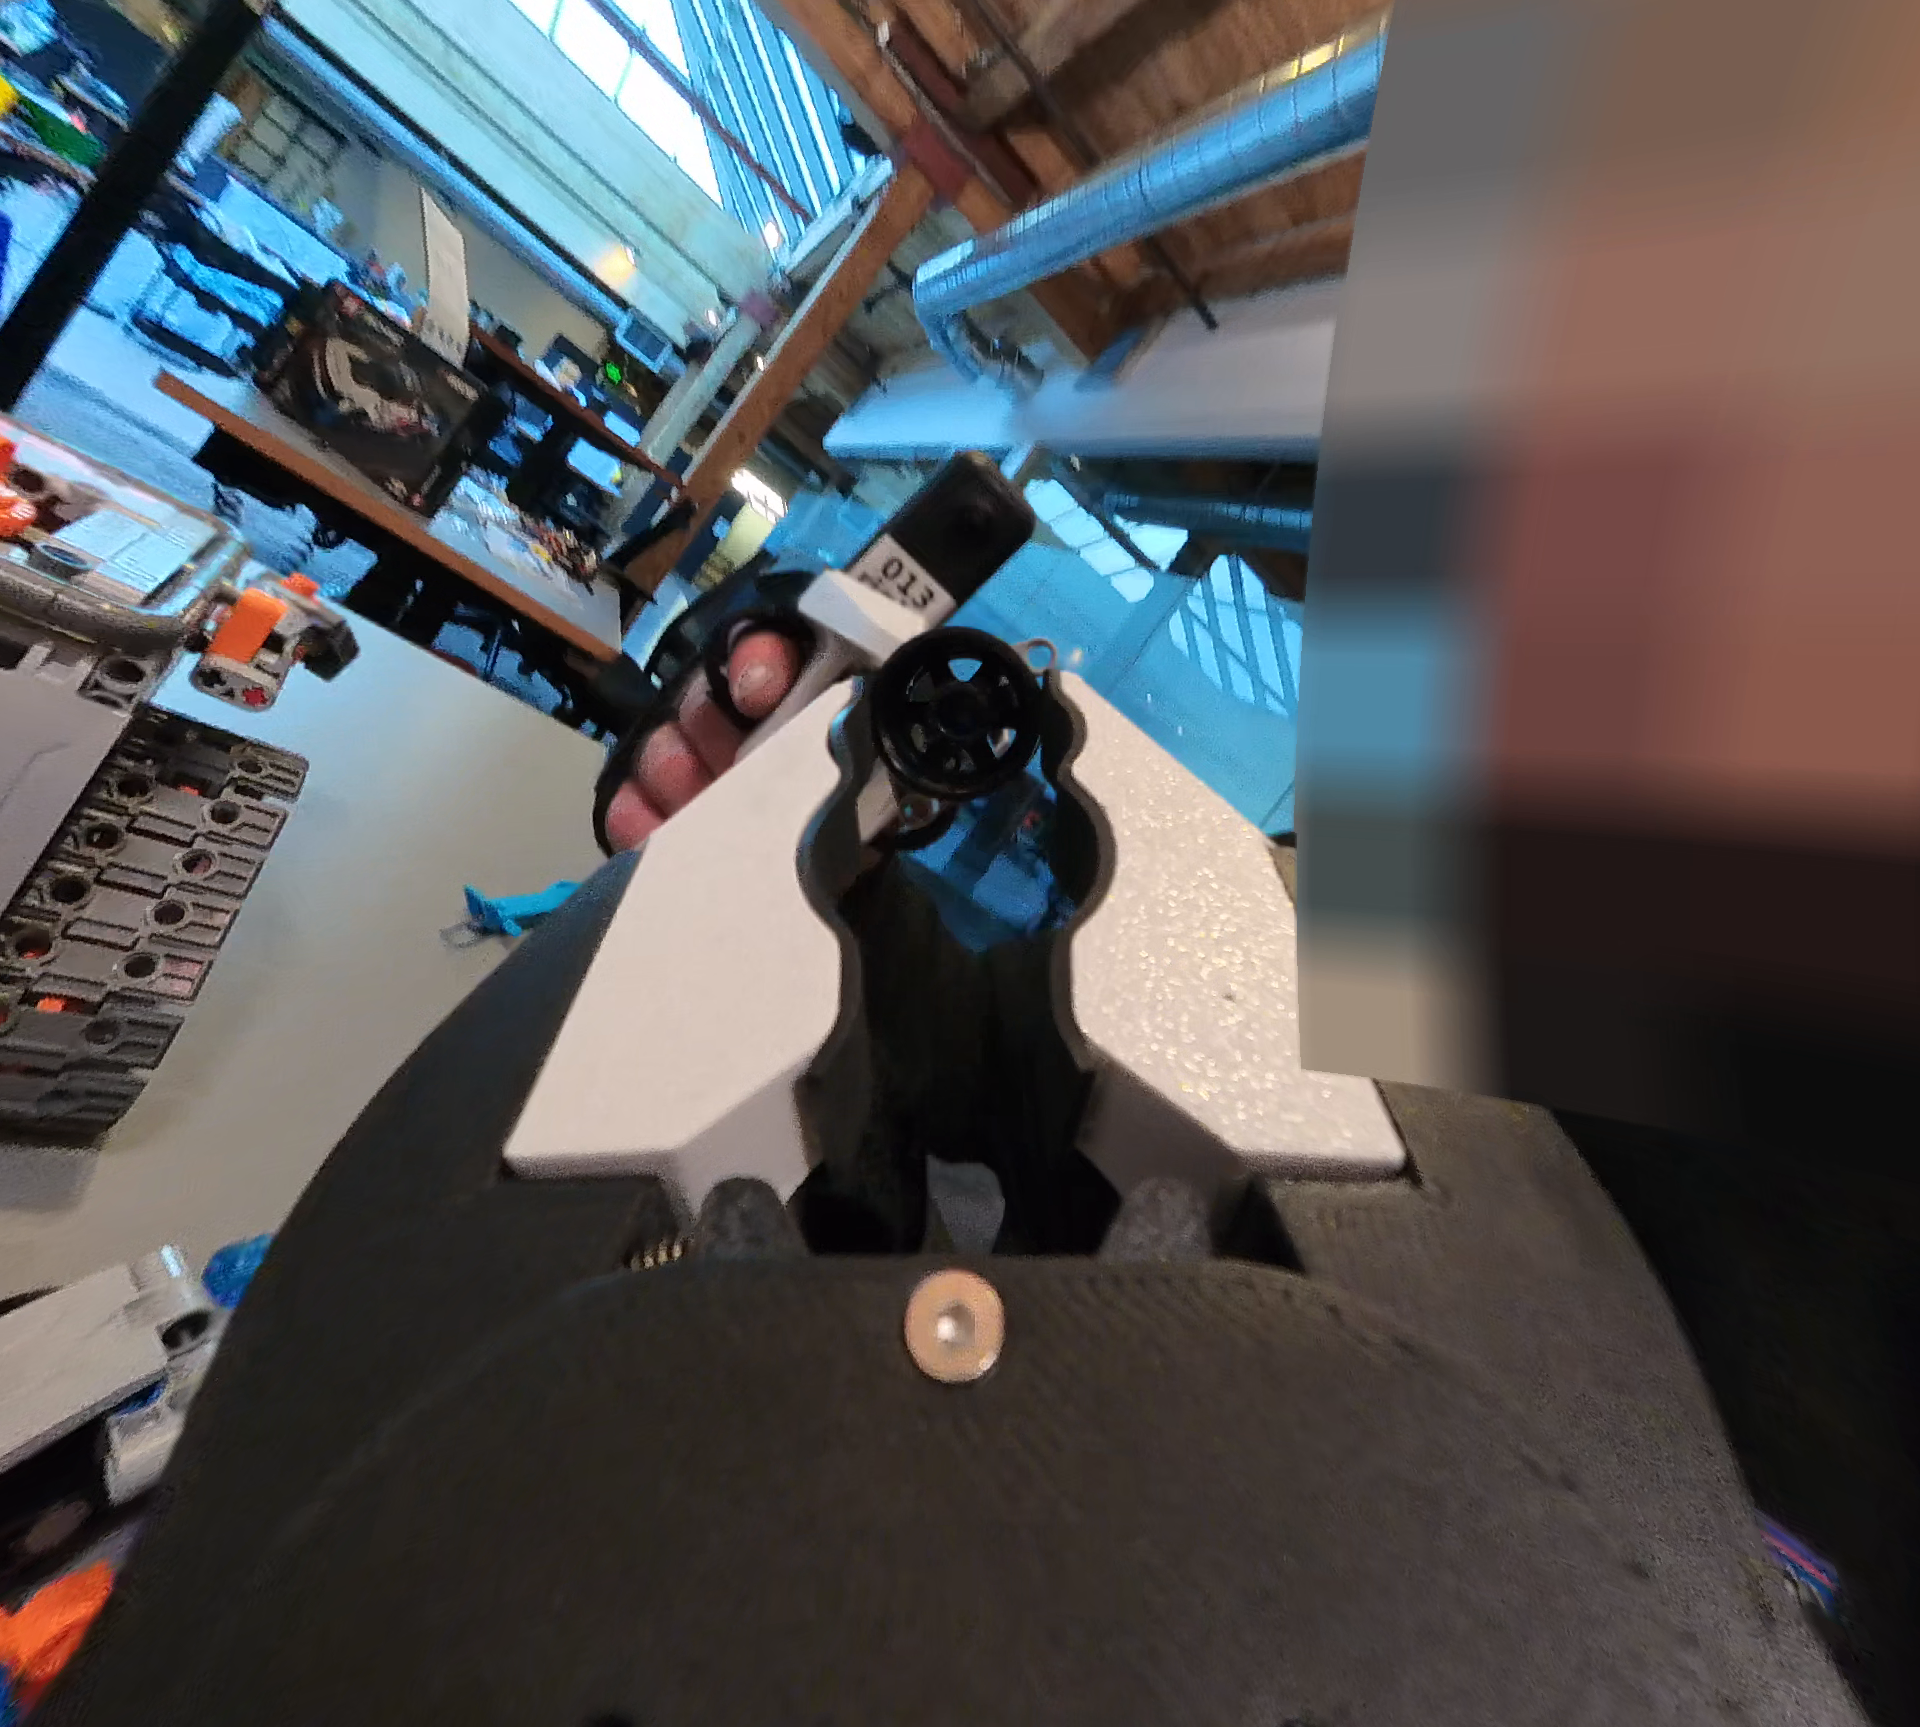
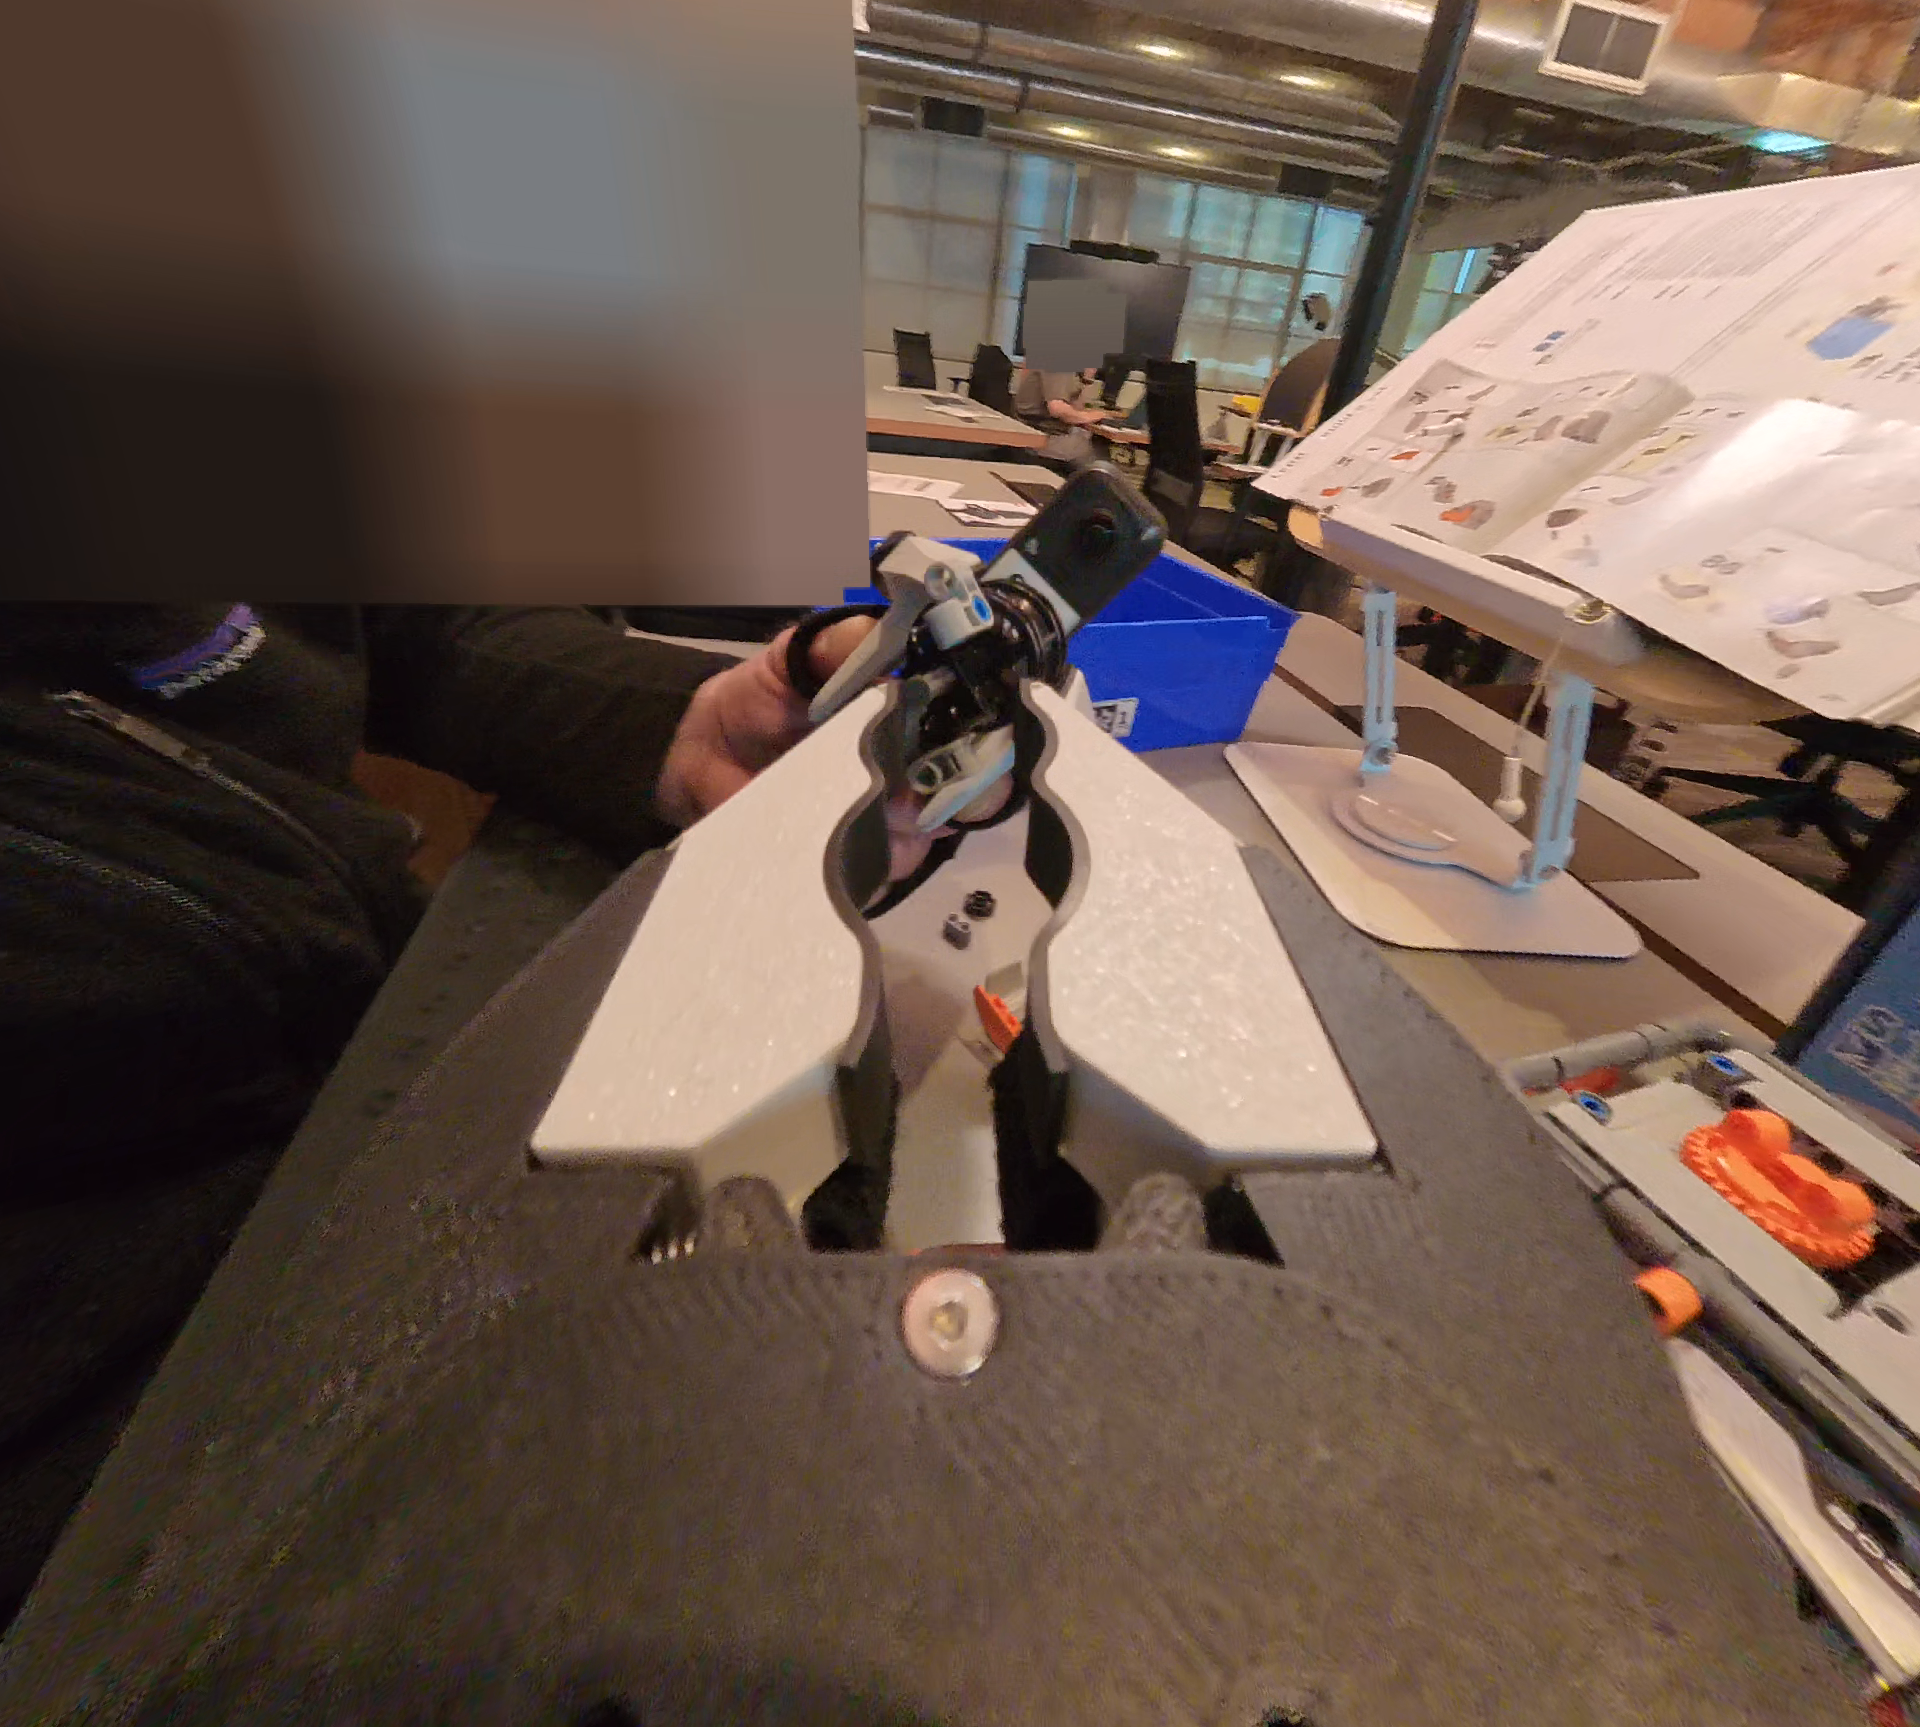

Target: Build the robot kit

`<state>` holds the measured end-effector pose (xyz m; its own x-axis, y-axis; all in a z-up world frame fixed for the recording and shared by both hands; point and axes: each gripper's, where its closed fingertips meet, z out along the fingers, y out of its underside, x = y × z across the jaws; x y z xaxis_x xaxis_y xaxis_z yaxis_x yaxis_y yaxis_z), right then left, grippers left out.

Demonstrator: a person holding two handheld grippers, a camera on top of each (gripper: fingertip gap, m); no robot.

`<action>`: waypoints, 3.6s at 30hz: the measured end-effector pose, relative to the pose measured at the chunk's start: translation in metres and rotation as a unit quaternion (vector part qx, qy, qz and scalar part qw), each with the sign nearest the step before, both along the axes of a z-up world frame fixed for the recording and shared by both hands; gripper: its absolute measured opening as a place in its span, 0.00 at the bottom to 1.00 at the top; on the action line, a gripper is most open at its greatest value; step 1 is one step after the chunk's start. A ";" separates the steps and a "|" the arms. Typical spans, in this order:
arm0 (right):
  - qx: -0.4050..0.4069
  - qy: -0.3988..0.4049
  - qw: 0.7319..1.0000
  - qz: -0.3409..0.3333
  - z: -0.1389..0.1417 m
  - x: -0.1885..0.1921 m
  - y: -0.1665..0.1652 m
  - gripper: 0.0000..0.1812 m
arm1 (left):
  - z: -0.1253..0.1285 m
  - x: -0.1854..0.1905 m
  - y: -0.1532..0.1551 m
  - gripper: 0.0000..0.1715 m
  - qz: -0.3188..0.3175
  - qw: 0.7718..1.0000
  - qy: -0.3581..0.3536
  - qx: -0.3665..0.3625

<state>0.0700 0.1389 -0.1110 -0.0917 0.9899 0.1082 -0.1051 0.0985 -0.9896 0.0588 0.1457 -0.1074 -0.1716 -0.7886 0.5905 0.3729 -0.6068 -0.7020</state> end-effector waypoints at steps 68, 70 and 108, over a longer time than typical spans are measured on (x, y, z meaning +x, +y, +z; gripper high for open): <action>0.072 -0.389 0.918 0.038 -0.156 -0.022 -0.021 0.00 | -0.169 0.005 -0.027 0.18 0.026 0.756 0.604 0.253; 0.067 -0.389 0.918 0.037 -0.157 -0.022 -0.020 0.00 | -0.169 0.006 -0.026 0.18 0.033 0.768 0.591 0.245; 0.083 -0.429 0.899 0.022 -0.159 -0.017 -0.019 0.00 | -0.172 -0.009 -0.029 0.22 0.048 0.775 0.587 0.228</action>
<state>0.0527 0.1196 -0.2696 -0.2499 0.9603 0.1244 0.6827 0.2658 -0.6806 0.0496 0.1166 -0.2798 0.3452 -0.9373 -0.0481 -0.6573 -0.2049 -0.7253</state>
